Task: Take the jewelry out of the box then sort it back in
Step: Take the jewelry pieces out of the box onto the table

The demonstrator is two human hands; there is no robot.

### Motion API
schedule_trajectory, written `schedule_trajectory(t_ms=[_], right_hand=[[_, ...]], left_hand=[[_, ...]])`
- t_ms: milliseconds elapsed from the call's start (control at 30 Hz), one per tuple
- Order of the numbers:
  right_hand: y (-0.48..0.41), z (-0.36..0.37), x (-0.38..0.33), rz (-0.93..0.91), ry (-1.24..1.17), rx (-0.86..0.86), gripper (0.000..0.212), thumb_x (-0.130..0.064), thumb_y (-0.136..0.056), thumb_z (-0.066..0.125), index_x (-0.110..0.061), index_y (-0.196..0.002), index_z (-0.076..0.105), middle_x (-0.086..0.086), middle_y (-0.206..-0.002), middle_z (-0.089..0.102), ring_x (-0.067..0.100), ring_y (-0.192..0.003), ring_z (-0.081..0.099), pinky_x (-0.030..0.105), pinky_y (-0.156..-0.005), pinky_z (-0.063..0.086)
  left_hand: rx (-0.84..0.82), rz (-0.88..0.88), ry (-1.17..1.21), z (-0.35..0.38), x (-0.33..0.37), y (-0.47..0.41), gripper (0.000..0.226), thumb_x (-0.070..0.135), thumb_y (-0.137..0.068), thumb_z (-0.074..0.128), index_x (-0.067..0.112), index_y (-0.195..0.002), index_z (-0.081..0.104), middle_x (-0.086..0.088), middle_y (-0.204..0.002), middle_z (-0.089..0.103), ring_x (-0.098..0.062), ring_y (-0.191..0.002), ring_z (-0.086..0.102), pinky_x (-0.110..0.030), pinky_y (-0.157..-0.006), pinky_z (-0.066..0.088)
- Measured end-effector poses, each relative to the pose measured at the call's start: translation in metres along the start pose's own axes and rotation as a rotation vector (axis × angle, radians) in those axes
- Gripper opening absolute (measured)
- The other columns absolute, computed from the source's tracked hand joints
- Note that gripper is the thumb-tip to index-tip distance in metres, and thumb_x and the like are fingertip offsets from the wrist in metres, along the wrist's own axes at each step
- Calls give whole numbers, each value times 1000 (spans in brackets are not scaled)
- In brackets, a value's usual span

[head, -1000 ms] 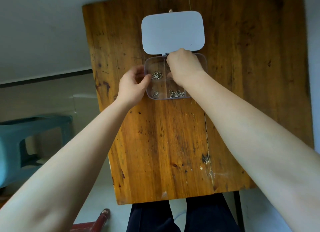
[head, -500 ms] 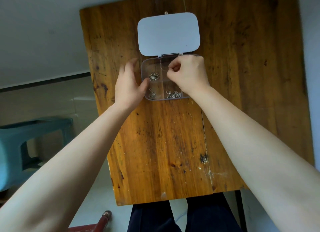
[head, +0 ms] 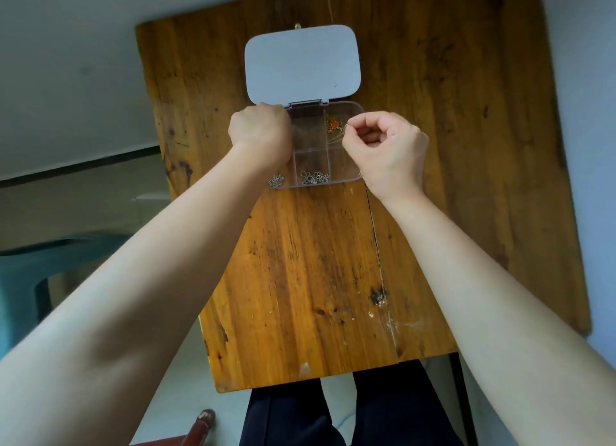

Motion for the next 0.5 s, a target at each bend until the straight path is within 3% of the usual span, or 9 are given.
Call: schedule_trajectory(t_ms=[300, 400, 500], right_hand=[[4, -22, 9, 3, -19, 35, 7, -20, -87, 73, -14, -90, 77, -2, -85, 73, 6, -74, 69, 16, -65, 58], [5, -31, 6, -2, -37, 51, 6, -18, -86, 73, -14, -88, 77, -2, -83, 73, 7, -72, 69, 19, -65, 58], [6, -44, 3, -17, -62, 90, 7, -20, -86, 73, -14, -87, 77, -3, -83, 73, 8, -72, 68, 19, -64, 58]], left_hand=[[-9, -123, 227, 1, -1, -13, 23, -6, -77, 59, 10, -93, 57, -14, -94, 59, -38, -93, 61, -38, -70, 43], [15, -164, 346, 1, -5, -9, 14, -3, -77, 62, 7, -86, 59, -16, -94, 65, -36, -84, 62, -36, -67, 46], [135, -185, 540, -3, -7, 5, 8, 14, -76, 71, 9, -83, 69, -9, -85, 69, -27, -74, 63, -33, -63, 51]])
Point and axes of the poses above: each hand's wrist, its own y-axis away from the middle knuckle, its own z-axis out of the palm, x = y × z, the point moved 6 cm from there along -y, towards the middle knuckle
